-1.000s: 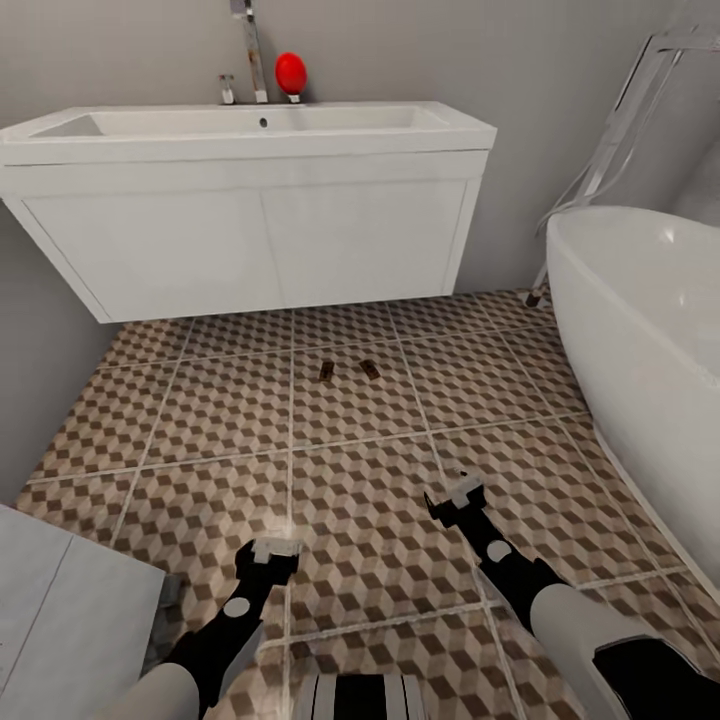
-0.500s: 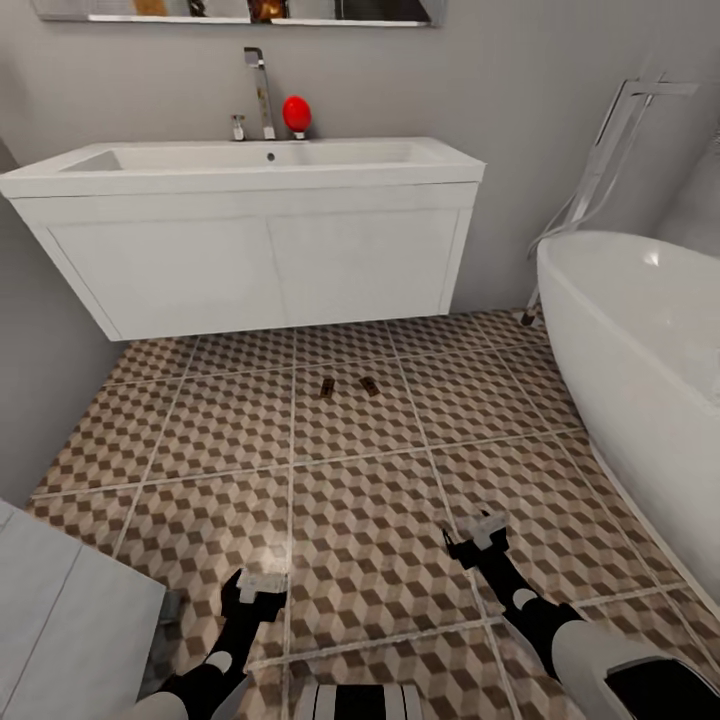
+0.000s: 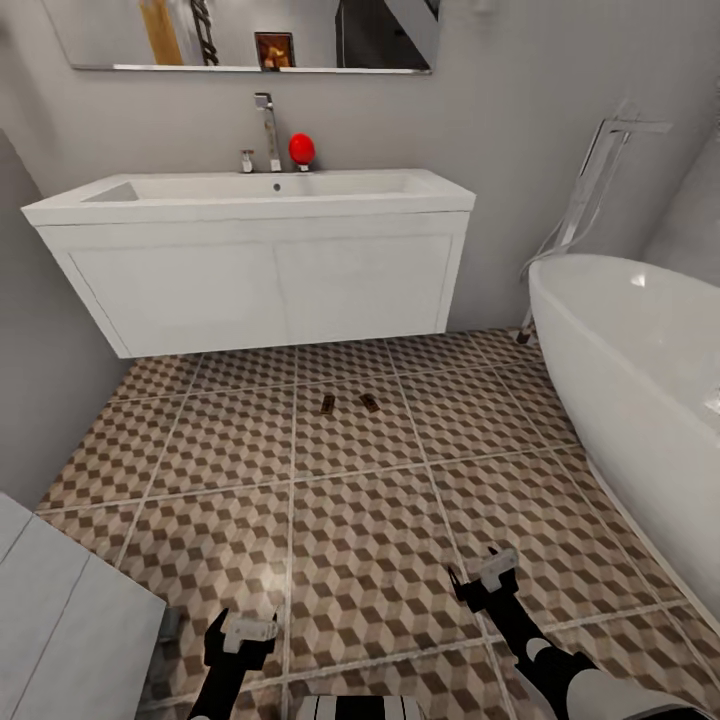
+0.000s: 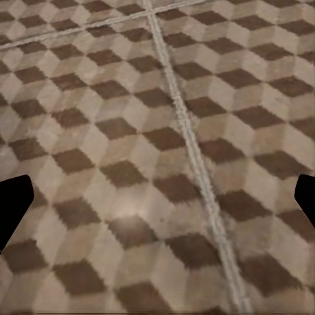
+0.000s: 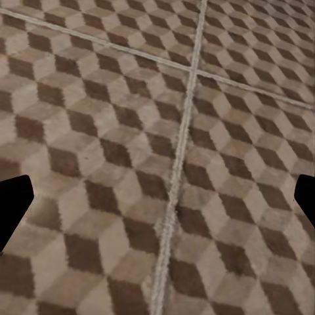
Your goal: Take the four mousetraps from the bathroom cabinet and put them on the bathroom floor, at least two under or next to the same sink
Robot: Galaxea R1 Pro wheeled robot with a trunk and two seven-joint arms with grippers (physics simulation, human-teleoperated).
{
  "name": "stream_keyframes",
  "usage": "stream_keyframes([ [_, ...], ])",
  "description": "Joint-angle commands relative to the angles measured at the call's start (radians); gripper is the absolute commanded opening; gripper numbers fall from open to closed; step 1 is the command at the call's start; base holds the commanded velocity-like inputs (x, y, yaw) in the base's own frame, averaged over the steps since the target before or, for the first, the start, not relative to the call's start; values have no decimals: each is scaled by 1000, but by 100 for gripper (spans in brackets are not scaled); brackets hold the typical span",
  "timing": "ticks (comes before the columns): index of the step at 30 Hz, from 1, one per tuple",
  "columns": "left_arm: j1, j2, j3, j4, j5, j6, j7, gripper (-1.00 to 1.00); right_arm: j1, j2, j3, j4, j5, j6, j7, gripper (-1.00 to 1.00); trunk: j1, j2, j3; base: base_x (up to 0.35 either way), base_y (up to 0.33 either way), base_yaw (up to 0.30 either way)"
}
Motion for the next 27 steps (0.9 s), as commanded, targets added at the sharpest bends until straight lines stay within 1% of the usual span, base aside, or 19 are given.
stream_keyframes([
  [1, 10, 1, -9, 6, 5, -11, 4, 100, 11, 0, 0, 1, 9, -14, -6, 100, -1, 0, 3, 0, 0, 0],
  [9, 28, 0, -9, 6, 5, -17, 6, 100, 38, 0, -1, 1, 3, -25, -9, 100, -4, 2, 34, 0, 0, 0],
  [11, 28, -1, -9, 6, 5, -17, 8, 100, 42, -1, -2, 2, -3, -26, -9, 100, -12, 16, 40, 0, 0, 0],
  [14, 29, -1, -9, 6, 5, -16, 10, 100, 55, -1, -2, 2, -27, -26, -9, 100, -23, 37, 50, 0, 0, 0],
  [17, 30, -2, -9, 6, 5, -17, 11, 100, 71, -3, -2, 2, -61, -27, -9, 100, -23, 37, 50, 0, 0, 0],
  [19, 30, -2, -9, 6, 5, -17, 11, 100, 80, -3, -2, 2, -69, -27, -9, 100, -23, 37, 50, 0, 0, 0],
  [22, 30, -5, -9, 7, 5, -17, 10, 100, 89, -3, -2, 2, -74, -27, -9, 100, -23, 37, 50, 0, 0, 0],
  [25, 30, -8, -9, 6, 5, -17, 8, 100, 92, -3, -2, 2, -77, -27, -9, 100, -35, 58, 59, 0, 0, 0],
  [27, 30, -15, -9, 6, 4, -17, 7, 100, 99, -2, -2, 2, -78, -26, -10, 100, -43, 72, 66, 0, 0, 0],
])
